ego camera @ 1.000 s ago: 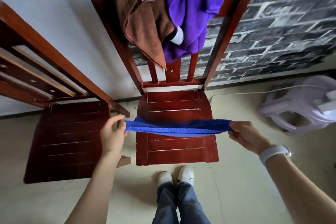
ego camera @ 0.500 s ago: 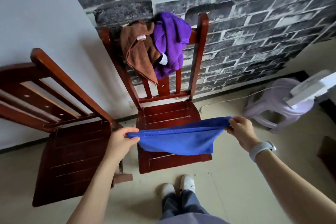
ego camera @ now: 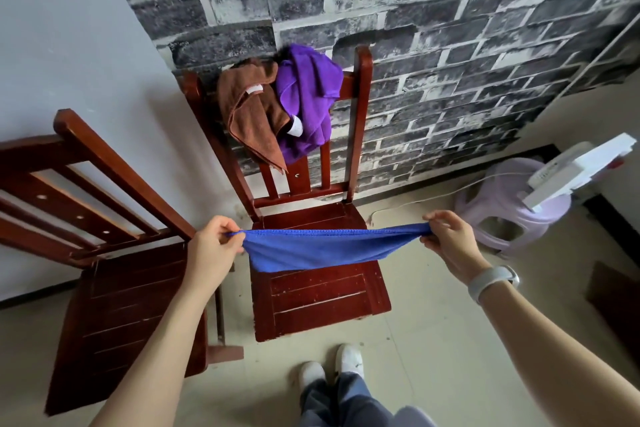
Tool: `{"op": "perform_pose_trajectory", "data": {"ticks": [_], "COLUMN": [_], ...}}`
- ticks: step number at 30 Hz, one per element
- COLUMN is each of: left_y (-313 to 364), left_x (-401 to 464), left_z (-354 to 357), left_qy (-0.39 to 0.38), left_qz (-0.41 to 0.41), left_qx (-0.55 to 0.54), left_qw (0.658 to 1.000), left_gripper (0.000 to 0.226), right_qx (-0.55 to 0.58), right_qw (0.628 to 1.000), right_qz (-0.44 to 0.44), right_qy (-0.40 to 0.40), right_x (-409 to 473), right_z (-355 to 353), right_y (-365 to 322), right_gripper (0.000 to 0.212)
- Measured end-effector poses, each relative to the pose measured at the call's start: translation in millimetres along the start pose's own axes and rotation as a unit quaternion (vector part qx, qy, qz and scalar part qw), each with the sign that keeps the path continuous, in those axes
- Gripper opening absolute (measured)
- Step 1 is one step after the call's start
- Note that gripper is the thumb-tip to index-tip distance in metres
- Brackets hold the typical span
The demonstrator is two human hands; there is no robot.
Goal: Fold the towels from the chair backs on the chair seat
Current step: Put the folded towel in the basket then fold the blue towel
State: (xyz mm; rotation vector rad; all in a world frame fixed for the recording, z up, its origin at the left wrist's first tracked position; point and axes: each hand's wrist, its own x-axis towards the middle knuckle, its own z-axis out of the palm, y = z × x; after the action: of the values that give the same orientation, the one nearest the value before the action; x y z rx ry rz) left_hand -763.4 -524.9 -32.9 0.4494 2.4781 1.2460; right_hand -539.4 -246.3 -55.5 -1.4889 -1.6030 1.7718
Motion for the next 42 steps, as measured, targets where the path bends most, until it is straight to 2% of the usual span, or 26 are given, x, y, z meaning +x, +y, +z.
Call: {"op": "perform_pose_trajectory", "data": {"ticks": [3, 6, 10, 14, 19, 22, 27, 32, 36, 40, 42], "left_y": [4.2, 9.3, 14.2, 18.4, 24.1, 30.5, 34.1, 33.7, 29.5, 28.7, 28.0], "left_x": [7.0, 13.4, 18.5, 19.4, 24.4, 27.6, 31.1, 30.9, 27.3, 22.9, 21.2], "left_z": [-5.3, -12.6, -22.8, -28.2, -33.6, -34.5, -40.2, -47.0, -54.5, -59.6, -60.4], "left_qy": [-0.001, -0.009, -0.036, -0.052, -0.02, 0.007, 0.032, 0.035, 0.021, -0.017, -0.039], "left_qz": [0.016, 0.03, 0.033, 0.041, 0.043, 0.037, 0.042, 0.054, 0.071, 0.104, 0.115], "left_qx": [0.007, 0.017, 0.039, 0.072, 0.044, 0.014, -0.009, -0.012, 0.03, 0.152, 0.191], "left_qw": [1.0, 0.999, 0.998, 0.995, 0.998, 0.999, 0.999, 0.998, 0.997, 0.983, 0.974], "left_gripper": [0.029, 0.031, 0.028, 0.026, 0.024, 0.026, 0.027, 0.025, 0.026, 0.015, 0.017], "right_qx": [0.033, -0.047, -0.153, -0.171, -0.234, -0.252, -0.306, -0.365, -0.38, -0.392, -0.41], "right_qw": [0.998, 0.993, 0.98, 0.969, 0.931, 0.925, 0.919, 0.89, 0.874, 0.868, 0.858], "right_qz": [0.004, -0.036, -0.12, -0.176, -0.279, -0.286, -0.245, -0.274, -0.304, -0.305, -0.31], "right_qy": [-0.059, -0.099, -0.035, 0.02, 0.019, 0.003, -0.03, -0.009, 0.011, 0.011, 0.001], "right_x": [-1.3, 1.4, 1.1, 4.2, -1.8, -3.9, -3.2, -2.9, -2.1, -2.7, -3.0], "right_z": [-0.2, 0.7, 1.5, -2.2, -5.7, -5.4, -0.6, 5.3, 5.2, 2.5, 1.2], "right_y": [-10.3, -11.6, -15.3, -27.5, -46.9, -52.4, -51.0, -44.1, -48.5, -56.9, -59.4], "right_gripper": [0.024, 0.033, 0.015, 0.022, 0.014, 0.02, 0.02, 0.024, 0.02, 0.019, 0.022]}}
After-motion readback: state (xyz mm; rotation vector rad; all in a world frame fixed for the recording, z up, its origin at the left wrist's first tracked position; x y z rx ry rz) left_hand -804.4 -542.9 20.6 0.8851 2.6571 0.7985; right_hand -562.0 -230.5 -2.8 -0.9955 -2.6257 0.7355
